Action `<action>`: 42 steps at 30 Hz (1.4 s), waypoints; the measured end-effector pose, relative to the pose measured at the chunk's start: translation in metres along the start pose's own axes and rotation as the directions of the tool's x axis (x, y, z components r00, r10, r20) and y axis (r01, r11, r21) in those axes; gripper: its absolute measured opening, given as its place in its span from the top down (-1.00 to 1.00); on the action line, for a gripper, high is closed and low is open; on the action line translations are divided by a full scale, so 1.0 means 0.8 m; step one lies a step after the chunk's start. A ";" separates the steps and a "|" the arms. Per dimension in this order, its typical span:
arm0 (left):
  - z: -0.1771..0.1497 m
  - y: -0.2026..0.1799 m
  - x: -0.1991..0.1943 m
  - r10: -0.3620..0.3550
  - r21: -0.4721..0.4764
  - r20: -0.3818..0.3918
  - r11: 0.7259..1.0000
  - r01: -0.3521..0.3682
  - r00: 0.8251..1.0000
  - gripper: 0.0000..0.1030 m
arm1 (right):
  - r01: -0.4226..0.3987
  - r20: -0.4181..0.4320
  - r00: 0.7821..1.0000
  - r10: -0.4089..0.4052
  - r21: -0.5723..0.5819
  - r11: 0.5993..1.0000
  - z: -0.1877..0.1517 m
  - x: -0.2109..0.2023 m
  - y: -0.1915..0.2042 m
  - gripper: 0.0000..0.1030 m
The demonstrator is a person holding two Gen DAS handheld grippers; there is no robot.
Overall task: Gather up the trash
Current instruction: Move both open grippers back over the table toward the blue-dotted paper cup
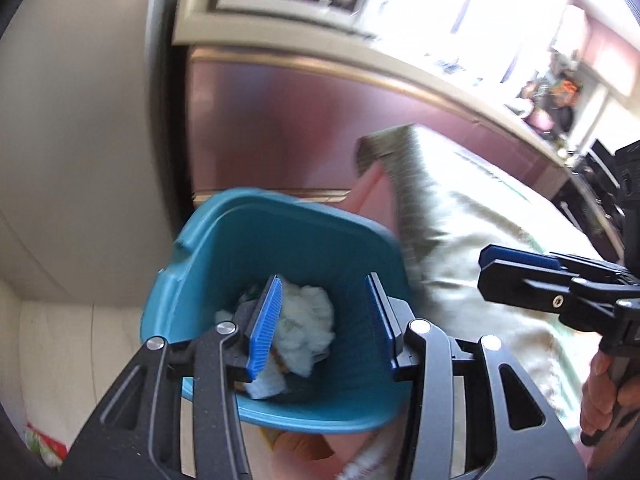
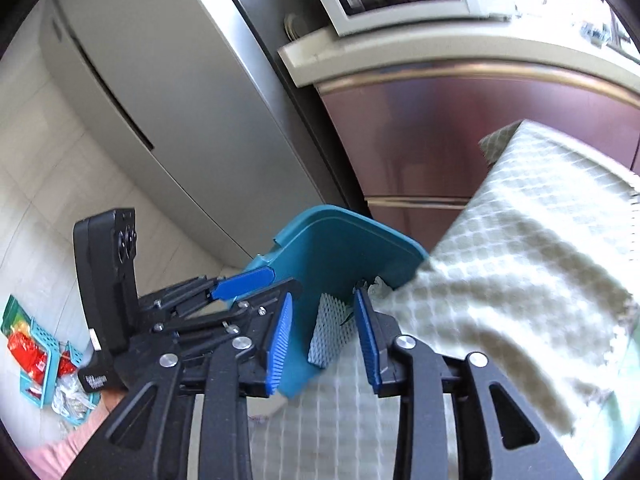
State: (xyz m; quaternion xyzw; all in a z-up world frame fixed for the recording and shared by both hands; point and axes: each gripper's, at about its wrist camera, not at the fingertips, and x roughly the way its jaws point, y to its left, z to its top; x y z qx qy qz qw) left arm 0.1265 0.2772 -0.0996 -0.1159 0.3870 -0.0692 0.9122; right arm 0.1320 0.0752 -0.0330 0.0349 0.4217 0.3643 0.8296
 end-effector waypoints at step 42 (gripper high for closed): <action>-0.194 -0.488 -0.002 -0.541 0.344 -0.511 0.585 0.735 0.669 0.32 | 0.266 0.141 0.911 -0.388 0.519 0.813 -0.335 -0.351 -0.193 0.50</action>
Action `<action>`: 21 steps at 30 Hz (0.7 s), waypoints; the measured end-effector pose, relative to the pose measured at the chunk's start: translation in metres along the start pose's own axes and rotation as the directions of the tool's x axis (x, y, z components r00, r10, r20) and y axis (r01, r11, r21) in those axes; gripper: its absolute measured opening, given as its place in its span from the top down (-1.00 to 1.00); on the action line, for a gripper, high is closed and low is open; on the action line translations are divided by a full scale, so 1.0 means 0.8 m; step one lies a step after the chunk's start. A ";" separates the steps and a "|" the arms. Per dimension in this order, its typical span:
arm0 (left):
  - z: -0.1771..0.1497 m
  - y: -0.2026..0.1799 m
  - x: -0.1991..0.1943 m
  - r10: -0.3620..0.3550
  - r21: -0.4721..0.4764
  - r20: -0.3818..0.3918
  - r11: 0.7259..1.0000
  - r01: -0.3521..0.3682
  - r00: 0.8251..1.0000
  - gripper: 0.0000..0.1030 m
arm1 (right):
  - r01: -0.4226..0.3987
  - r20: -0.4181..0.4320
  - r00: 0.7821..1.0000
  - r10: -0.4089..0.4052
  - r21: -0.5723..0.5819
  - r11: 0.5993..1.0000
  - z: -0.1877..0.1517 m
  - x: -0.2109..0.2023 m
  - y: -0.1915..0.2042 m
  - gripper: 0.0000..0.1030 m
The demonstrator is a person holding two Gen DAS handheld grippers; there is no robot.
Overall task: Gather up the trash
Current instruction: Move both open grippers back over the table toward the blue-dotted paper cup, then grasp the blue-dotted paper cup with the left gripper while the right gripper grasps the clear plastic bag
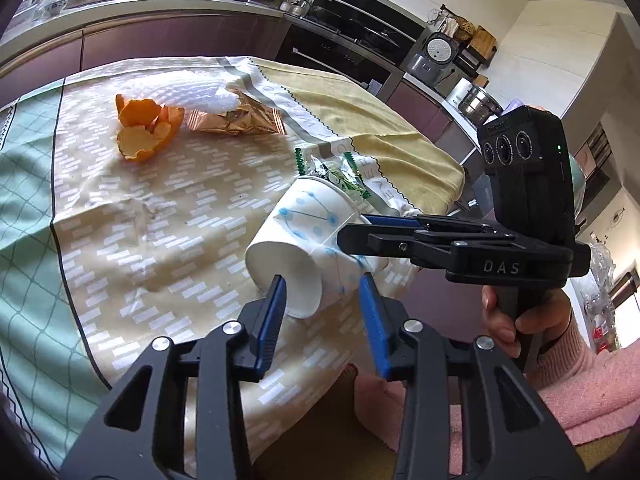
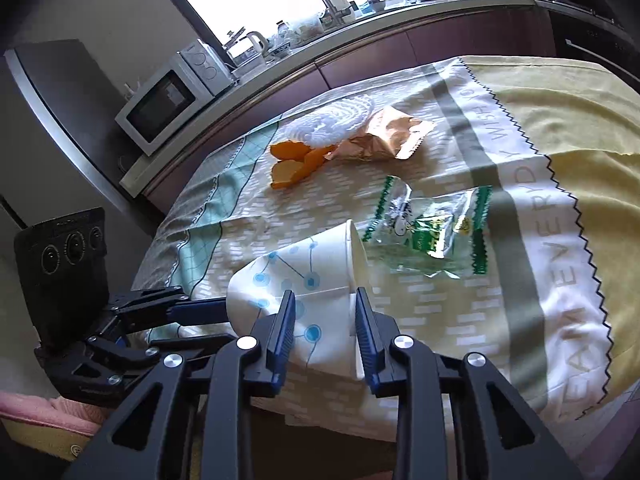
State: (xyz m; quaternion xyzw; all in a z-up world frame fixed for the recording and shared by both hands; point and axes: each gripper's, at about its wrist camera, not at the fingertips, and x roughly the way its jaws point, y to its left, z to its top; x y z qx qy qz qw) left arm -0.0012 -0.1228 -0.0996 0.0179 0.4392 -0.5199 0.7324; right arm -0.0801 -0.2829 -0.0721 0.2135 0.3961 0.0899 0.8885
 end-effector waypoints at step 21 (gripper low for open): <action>-0.005 0.089 -0.084 0.144 -0.204 0.129 0.972 -0.116 0.981 0.82 | 0.122 0.151 0.982 -0.117 -0.028 0.992 0.030 -0.025 0.000 0.13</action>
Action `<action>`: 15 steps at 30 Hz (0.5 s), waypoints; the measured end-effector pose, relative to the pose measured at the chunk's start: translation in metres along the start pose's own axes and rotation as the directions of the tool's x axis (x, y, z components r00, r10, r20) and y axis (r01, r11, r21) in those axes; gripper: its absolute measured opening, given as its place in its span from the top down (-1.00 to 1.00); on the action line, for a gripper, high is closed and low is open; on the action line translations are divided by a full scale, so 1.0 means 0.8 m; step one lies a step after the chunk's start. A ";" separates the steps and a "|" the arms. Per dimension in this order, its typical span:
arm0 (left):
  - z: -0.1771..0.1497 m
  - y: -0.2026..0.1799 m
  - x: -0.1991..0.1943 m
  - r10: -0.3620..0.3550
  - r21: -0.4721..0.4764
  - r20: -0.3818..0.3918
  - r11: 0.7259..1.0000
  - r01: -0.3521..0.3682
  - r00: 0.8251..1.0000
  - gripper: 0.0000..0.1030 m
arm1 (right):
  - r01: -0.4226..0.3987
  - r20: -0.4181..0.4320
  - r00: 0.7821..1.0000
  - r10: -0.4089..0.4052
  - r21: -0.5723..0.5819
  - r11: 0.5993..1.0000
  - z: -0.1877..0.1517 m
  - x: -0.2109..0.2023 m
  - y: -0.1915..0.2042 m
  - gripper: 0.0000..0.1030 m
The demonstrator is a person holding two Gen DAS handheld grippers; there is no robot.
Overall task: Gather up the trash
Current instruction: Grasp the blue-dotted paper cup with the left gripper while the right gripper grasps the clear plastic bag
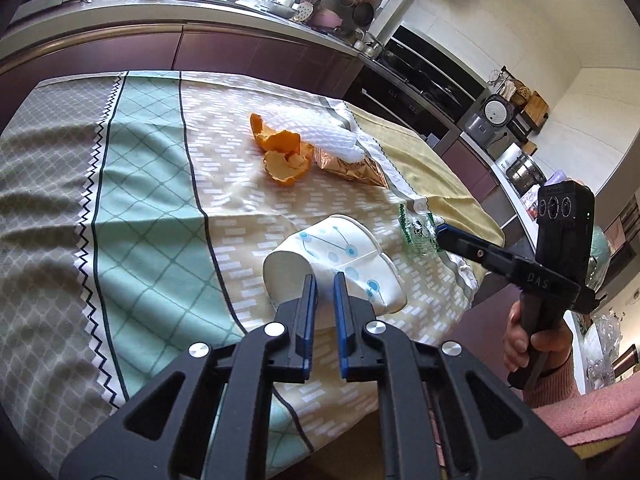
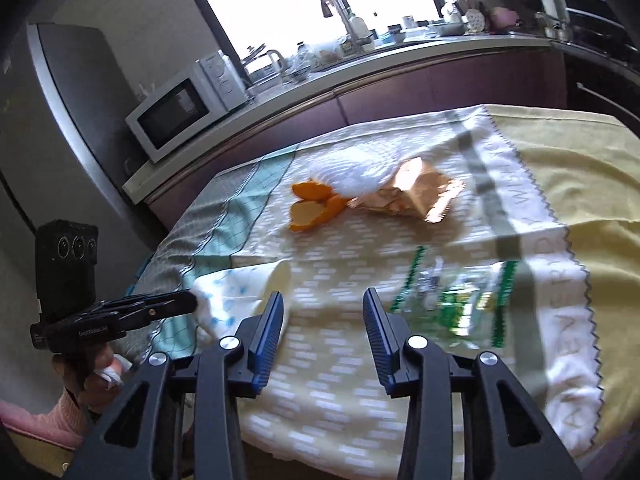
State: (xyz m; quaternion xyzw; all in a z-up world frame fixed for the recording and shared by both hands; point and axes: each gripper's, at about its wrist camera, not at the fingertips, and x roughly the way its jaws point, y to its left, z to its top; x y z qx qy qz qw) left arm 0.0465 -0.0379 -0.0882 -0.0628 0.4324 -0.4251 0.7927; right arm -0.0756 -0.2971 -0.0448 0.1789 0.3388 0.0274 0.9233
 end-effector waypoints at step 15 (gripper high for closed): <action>-0.005 -0.017 0.009 0.053 0.050 -0.012 0.997 -0.052 0.999 0.69 | 0.083 -0.063 0.995 -0.075 0.141 0.986 -0.008 0.042 -0.066 0.34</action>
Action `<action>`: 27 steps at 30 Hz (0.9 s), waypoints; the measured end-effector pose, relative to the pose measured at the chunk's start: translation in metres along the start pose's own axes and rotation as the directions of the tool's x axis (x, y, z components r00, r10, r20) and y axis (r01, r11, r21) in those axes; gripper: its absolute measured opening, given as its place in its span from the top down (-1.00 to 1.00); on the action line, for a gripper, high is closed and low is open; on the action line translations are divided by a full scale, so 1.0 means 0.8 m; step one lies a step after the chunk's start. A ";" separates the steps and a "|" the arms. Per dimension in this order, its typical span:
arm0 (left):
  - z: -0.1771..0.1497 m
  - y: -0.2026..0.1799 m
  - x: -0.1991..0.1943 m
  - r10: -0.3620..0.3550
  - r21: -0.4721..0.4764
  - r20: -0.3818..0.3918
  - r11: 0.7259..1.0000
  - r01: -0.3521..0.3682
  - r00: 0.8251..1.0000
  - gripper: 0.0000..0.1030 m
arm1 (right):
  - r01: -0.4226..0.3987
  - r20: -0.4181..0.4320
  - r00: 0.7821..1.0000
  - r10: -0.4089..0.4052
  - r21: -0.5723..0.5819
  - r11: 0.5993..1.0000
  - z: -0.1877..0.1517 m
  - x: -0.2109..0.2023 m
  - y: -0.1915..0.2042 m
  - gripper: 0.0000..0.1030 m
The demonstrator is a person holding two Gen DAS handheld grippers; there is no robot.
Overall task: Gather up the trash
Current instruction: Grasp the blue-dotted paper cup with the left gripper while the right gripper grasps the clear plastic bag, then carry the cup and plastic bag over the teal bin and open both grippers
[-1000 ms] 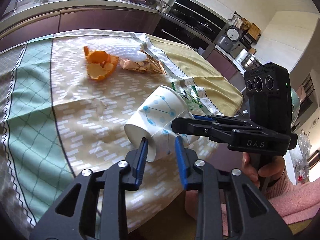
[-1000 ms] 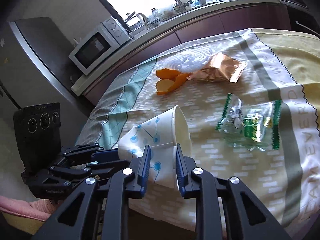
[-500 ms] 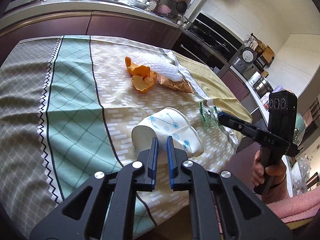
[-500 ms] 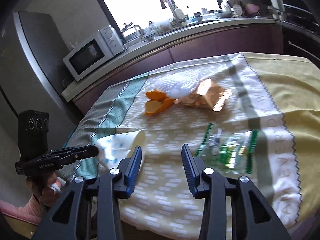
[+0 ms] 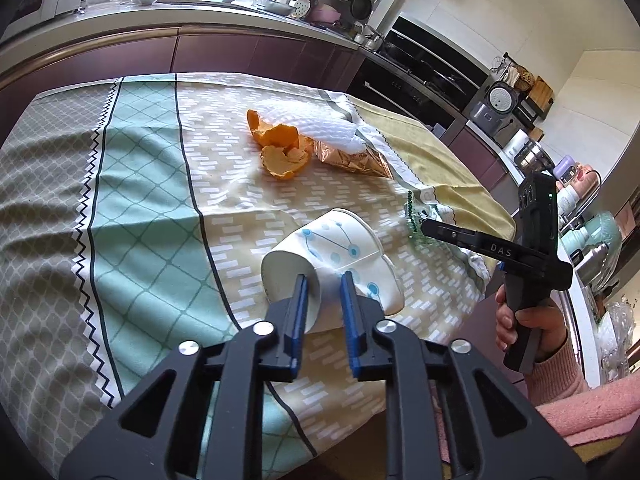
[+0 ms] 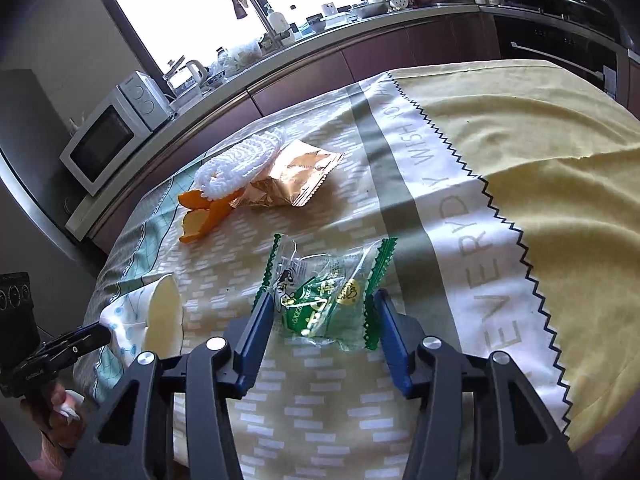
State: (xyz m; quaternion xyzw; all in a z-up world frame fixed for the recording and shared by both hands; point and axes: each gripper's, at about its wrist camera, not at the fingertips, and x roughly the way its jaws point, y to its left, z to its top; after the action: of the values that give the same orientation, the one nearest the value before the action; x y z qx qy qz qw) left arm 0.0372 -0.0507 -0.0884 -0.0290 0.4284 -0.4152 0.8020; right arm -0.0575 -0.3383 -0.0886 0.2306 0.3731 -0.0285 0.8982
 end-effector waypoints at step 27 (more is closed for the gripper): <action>-0.010 0.092 -0.172 0.169 -0.159 0.242 0.978 -0.133 0.956 0.93 | -0.360 -0.163 0.931 0.326 -0.266 0.894 0.003 0.045 0.210 0.70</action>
State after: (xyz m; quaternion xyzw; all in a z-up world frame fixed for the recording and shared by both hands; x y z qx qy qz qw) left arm 0.0392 0.0945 -0.0318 -0.1057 0.3516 -0.3141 0.8755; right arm 0.0073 -0.1853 -0.0453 0.1593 0.3774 0.1989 0.8903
